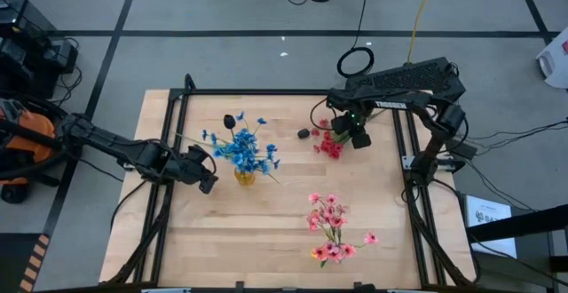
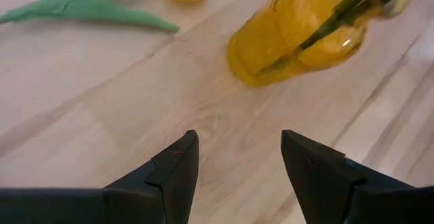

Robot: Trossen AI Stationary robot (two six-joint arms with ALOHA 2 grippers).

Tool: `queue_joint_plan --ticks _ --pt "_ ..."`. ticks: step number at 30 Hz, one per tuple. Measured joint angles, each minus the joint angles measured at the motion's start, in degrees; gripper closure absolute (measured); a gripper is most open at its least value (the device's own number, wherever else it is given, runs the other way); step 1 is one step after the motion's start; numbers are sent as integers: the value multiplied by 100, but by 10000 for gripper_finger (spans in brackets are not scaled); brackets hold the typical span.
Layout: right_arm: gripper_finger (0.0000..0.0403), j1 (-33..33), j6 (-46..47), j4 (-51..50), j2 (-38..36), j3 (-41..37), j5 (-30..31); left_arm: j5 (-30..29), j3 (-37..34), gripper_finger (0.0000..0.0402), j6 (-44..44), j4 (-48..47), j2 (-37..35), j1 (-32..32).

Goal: Sort flowers into vase by color
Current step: Put the red flowers into the transparent vase

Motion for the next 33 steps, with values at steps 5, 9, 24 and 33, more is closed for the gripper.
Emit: queue_joint_plan --ticks 5,9,24,33 --pt "319 -104 -231 438 289 0 2 -213 0 187 -1 172 2 0" --pt "320 -148 -234 592 554 16 -20 -375 -1 187 -3 192 2 0" --pt "400 -64 766 257 371 -37 -925 -653 -2 188 -8 399 4 0" --pt "402 122 3040 273 -1432 -27 -2168 -652 -2 188 54 402 4 0"
